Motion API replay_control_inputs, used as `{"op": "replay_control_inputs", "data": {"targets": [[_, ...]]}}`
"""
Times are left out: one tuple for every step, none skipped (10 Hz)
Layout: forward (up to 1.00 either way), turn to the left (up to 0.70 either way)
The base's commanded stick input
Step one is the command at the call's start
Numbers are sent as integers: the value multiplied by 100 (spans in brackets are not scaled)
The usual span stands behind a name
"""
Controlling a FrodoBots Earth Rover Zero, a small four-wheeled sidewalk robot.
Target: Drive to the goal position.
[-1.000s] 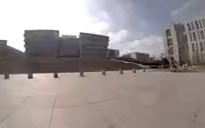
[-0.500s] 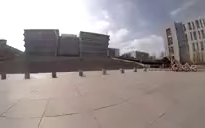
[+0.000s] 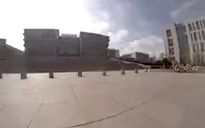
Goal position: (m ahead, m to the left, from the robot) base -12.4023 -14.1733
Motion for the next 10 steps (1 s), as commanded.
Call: {"op": "replay_control_inputs", "data": {"targets": [[1, 0], [0, 0], [0, 0], [0, 0], [0, 0], [0, 0], [0, 0], [0, 0], [0, 0], [0, 0]]}}
